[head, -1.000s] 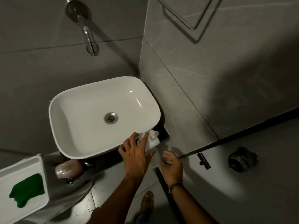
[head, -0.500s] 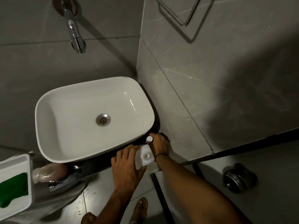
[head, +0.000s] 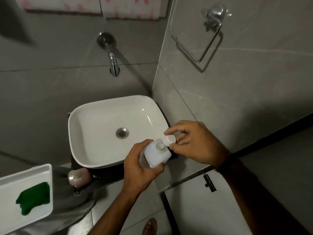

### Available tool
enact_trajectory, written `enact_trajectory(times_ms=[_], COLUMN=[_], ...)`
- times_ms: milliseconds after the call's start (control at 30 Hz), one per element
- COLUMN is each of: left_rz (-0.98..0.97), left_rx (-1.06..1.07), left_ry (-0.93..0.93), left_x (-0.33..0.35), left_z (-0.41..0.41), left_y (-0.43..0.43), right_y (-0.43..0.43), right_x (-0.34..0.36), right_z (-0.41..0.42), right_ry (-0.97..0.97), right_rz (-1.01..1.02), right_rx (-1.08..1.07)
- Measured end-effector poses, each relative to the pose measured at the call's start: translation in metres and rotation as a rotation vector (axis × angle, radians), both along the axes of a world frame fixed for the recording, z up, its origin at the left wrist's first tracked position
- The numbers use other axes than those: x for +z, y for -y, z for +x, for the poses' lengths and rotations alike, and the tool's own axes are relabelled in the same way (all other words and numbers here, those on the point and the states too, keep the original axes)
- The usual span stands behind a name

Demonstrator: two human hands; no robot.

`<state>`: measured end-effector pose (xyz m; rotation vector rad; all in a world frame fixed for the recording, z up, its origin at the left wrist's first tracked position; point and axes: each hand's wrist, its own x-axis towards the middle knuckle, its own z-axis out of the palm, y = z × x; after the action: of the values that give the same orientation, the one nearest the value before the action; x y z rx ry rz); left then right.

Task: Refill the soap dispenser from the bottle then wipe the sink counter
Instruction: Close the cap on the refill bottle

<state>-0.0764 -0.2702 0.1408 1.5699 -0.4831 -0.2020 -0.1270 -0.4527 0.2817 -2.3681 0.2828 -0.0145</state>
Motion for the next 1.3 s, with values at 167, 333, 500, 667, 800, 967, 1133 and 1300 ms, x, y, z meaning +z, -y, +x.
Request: enact_trajectory(times_ms=[167,333,500,667,800,967,1133,1300], left_rz=[0.019,0.062,0.048,0.045,0.054,0.105,0.117,0.123], left_rx=[0.006,0.029,0.024,0.034,0.049,0.041,0.013,-0.001], left_ry=[0.056,0.08,0.096,0.066,0.051,0.06,0.114,0.14], left_x=[0.048,0.069,0.069,0.079,0.083,0.086,0.087,0.083], left_z=[0.015,0.023,0.029,0.031,0.036,0.037,0.044,0.049], left_y=[-0.017,-0.035,-0.052,-0.058,-0.065,-0.063,-0.068,-0.067], right_y=[-0.039,-0.067,-0.085,-0.102,-0.102,-0.103,-0.102,-0.098], right_x=[0.067,0.085,0.1,0.095,0.096,0.092,0.091,0.094], right_z=[0.023,0.036,0.043,0.054,0.057,0.062,0.065,0.062], right_ry=[-0.014,-0.091,-0.122,-0.137,-0.134,-0.066,-0.084,-0.125], right_rz=[-0.398,-0.627,-0.715,-0.802,-0.725,-0.829,-0.754,-0.65], right_rx=[0.232,0.293,0.308,0.387,0.385,0.301,0.328,0.324])
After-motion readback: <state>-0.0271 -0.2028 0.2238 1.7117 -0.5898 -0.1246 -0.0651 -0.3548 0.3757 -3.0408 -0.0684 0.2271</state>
